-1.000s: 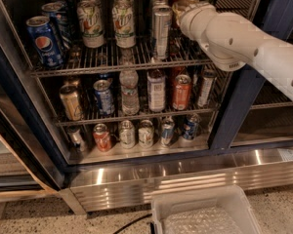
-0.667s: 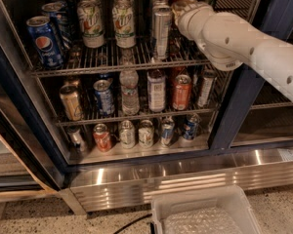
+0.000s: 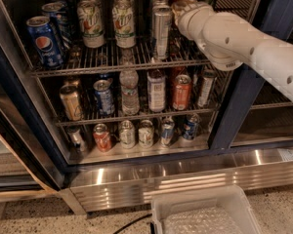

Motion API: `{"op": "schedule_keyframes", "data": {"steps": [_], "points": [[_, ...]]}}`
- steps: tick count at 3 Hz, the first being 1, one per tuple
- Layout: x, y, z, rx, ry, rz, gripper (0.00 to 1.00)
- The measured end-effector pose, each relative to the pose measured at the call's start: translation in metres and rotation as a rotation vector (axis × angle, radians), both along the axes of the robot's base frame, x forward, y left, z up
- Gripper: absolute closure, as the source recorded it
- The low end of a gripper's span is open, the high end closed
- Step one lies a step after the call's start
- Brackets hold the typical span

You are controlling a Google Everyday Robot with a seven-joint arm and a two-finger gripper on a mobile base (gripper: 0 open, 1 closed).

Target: Pick coke can from top shelf of fridge

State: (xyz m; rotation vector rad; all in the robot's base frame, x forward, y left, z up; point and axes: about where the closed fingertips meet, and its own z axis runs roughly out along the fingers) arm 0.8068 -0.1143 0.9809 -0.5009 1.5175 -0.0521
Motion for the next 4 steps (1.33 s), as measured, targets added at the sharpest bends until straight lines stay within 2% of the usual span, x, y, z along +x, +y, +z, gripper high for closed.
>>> {"op": "schedule_keyframes", "data": {"steps": [1,2,3,4], "points": [[0.002,-0.004,0.0,0.006,0.004,-0.014,0.65],[0.006,-0.018,-0.003,0.027,0.02,-0.065,0.68],[0.006,-0.018,-0.003,0.027,0.02,-0.065,0.7],[0.006,-0.018,-0.003,0.027,0.02,-0.065,0.61]]}}
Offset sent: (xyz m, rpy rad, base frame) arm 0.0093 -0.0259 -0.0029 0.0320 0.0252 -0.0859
